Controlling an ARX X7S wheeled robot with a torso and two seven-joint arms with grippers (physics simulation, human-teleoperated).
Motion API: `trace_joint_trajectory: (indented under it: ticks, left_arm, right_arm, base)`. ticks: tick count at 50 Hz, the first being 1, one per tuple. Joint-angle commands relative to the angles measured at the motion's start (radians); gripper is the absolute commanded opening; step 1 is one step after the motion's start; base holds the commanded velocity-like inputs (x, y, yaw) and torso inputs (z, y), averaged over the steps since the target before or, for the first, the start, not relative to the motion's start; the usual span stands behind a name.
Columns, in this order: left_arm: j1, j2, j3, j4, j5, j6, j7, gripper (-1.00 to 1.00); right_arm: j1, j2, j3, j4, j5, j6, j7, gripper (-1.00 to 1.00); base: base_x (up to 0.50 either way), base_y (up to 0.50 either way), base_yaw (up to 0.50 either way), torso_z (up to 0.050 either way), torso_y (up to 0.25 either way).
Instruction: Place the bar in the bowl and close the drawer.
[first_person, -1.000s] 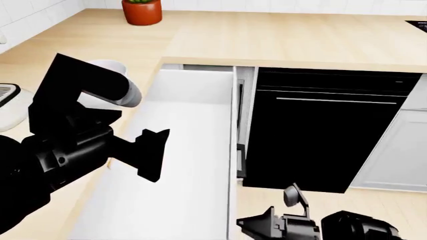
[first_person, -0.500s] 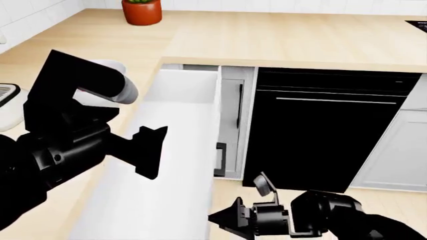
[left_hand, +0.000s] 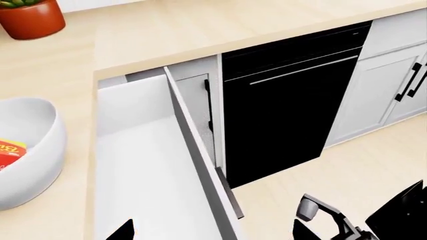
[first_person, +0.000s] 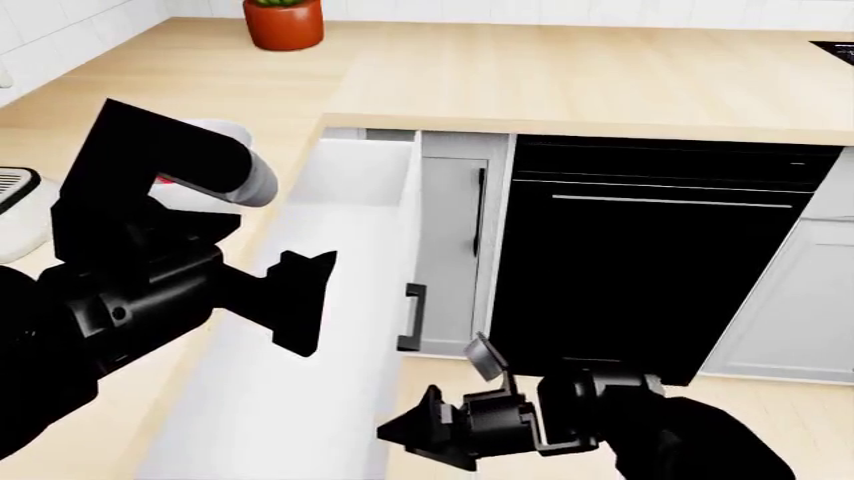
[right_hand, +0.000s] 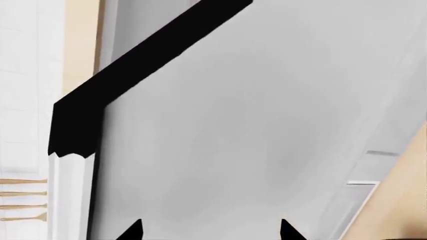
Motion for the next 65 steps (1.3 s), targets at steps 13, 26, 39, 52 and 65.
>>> trace_joint_trajectory:
  ticks: [13, 26, 39, 52, 65]
  left_arm:
    - [0.002, -0.001, 0.004, -0.002, 0.017, 0.002, 0.018, 1.00]
    - [0.012, -0.013, -0.003, -0.011, 0.033, 0.002, 0.042, 1.00]
    - [0.017, -0.021, -0.007, -0.017, 0.046, 0.003, 0.062, 1.00]
    - [0.026, -0.024, -0.013, -0.025, 0.067, 0.005, 0.090, 1.00]
    - [0.033, -0.028, -0.015, -0.031, 0.081, 0.008, 0.106, 1.00]
  right_arm:
    - [0.053, -0.102, -0.129, 0.004, 0.233, -0.008, 0.009, 1.00]
    - [0.082, -0.102, -0.102, -0.088, 0.317, -0.021, 0.134, 1.00]
    - [0.073, -0.102, -0.103, -0.171, 0.378, -0.045, 0.240, 1.00]
    - [0.083, -0.102, -0.092, -0.239, 0.420, -0.073, 0.321, 1.00]
    - [0.074, -0.102, -0.090, -0.260, 0.418, -0.093, 0.355, 1.00]
  base:
    - [0.00, 0.00, 0.00, 0.000, 0.001]
    - [0.00, 0.00, 0.00, 0.000, 0.001]
    - [0.00, 0.00, 0.00, 0.001, 0.002]
    - [0.00, 0.00, 0.00, 0.000, 0.001]
    - [0.00, 0.00, 0.00, 0.000, 0.002]
